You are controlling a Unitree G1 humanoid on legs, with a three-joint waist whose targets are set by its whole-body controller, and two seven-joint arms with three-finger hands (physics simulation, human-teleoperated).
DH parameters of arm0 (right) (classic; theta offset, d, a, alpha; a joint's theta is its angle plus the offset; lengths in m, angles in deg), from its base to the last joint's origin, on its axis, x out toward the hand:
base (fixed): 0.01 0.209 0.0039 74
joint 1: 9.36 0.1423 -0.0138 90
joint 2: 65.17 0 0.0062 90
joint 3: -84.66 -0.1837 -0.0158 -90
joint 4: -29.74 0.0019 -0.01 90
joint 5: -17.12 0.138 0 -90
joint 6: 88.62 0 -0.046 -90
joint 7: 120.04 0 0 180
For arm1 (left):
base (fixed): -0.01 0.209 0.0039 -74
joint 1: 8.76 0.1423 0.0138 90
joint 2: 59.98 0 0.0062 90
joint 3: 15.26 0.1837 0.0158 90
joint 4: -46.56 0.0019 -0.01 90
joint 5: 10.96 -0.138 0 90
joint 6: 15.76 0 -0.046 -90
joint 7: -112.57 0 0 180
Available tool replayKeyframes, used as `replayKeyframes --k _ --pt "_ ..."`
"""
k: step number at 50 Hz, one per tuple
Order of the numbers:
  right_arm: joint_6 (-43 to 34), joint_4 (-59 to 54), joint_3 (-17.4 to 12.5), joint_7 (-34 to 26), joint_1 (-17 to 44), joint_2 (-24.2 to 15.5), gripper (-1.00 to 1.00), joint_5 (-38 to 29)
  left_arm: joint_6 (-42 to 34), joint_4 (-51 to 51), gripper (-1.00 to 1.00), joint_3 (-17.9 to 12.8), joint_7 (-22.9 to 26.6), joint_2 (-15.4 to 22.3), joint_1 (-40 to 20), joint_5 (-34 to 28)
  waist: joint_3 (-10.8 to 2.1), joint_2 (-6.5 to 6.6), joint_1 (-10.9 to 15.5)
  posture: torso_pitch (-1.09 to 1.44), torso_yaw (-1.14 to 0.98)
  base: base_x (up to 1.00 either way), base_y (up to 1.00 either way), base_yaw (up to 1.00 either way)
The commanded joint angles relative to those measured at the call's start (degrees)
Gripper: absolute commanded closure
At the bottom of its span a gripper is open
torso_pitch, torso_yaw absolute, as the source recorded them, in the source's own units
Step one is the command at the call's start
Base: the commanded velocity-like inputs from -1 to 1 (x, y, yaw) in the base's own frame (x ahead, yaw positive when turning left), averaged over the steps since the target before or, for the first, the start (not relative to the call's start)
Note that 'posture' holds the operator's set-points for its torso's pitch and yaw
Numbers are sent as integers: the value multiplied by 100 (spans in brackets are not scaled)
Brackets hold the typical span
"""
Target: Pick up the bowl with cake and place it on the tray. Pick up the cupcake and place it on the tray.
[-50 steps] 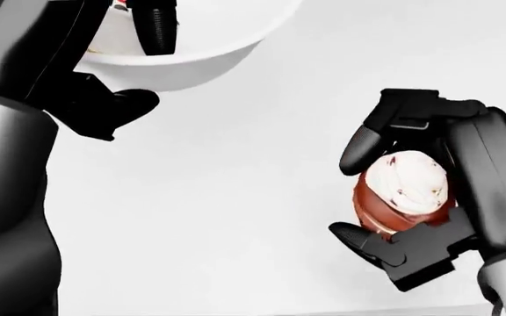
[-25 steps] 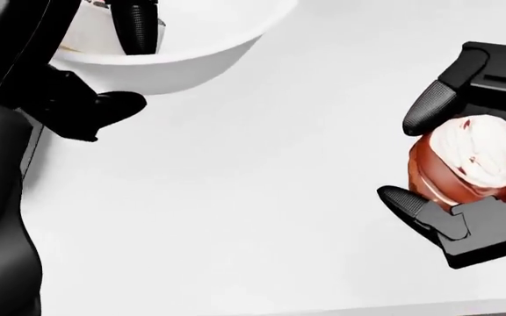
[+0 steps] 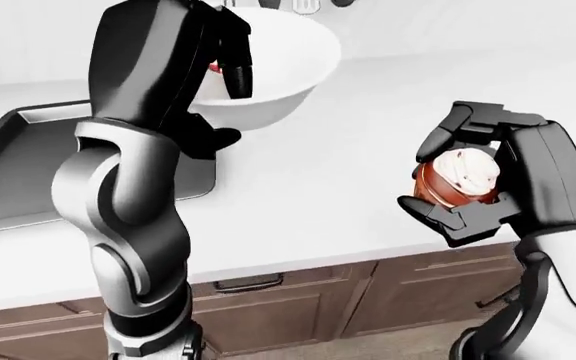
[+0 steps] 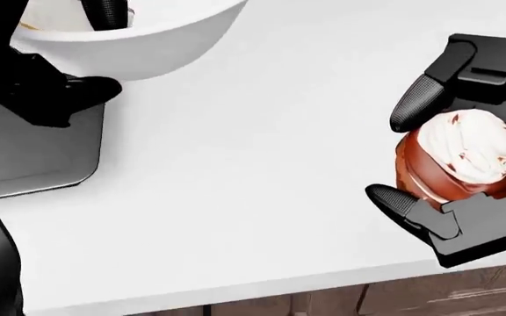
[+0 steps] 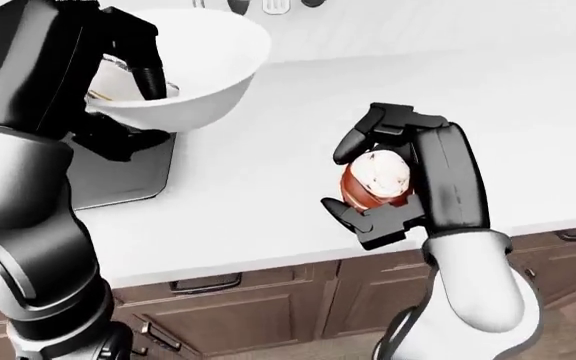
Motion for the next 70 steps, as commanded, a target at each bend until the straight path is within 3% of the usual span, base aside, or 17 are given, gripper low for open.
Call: replayKeyframes --k 1,5,9,13,14,21,30,32,34,35,37,46,53,56,58,65,70 --pt "142 110 -37 26 100 -20 100 -86 74 -235 100 -33 -171 25 -221 43 -254 -141 -1 0 0 -59 45 0" --pt "132 110 -19 30 81 -7 100 -97 81 -236 100 -47 -192 48 -200 70 -345 -71 -91 0 0 -39 39 0" --pt "152 110 -9 39 49 4 100 -99 64 -254 100 -50 -175 61 -207 74 101 300 -52 0 0 0 19 0" --pt "127 110 14 27 67 -22 100 -126 45 -259 100 -63 -140 81 -260 78 -4 886 -36 0 0 0 20 0" --pt "120 110 22 31 70 -28 100 -126 34 -260 100 -68 -127 87 -283 78 111 612 -10 0 0 0 36 0" --pt "131 110 8 67 58 -10 100 -91 -3 -287 100 -85 -88 122 -307 87 -47 -59 36 0 0 0 38 0" --pt "133 110 -14 153 28 -35 100 36 28 -247 100 -82 -161 127 -250 115 15 202 45 0 0 0 38 0" --pt "126 110 -21 153 29 -46 100 37 20 -260 100 -80 -148 124 -246 109 -1 427 9 0 0 0 37 0" --pt "129 110 -28 139 32 -48 100 29 21 -260 100 -80 -150 124 -247 109 -150 941 9 0 0 0 37 0" --pt "137 110 -39 133 32 -47 100 33 20 -265 100 -77 -148 122 -249 105 -48 602 16 0 0 0 38 0" --pt "166 110 -68 155 3 -46 100 77 11 -273 100 -70 -125 118 -263 91 -39 615 31 0 0 0 38 0" --pt "189 110 -126 70 38 29 100 8 8 -303 100 -73 -90 114 -273 87 -66 -74 -26 0 0 0 39 0" --pt "202 110 -113 66 19 53 100 -13 26 -282 100 -80 -125 117 -249 102 -112 74 48 0 0 0 39 0" --pt "192 110 -111 86 11 46 100 12 24 -284 100 -79 -120 120 -250 102 -38 323 24 0 0 0 39 0" --pt "179 110 -116 80 23 37 100 12 14 -291 100 -80 -112 121 -262 100 -150 767 1 0 0 0 38 0" --pt "196 110 -146 189 -10 24 100 134 11 -307 100 -74 -112 112 -248 94 27 344 34 0 0 0 30 0" --pt "255 110 -179 102 70 30 100 22 21 -301 100 -78 -133 113 -229 103 57 289 61 0 0 0 0 0"
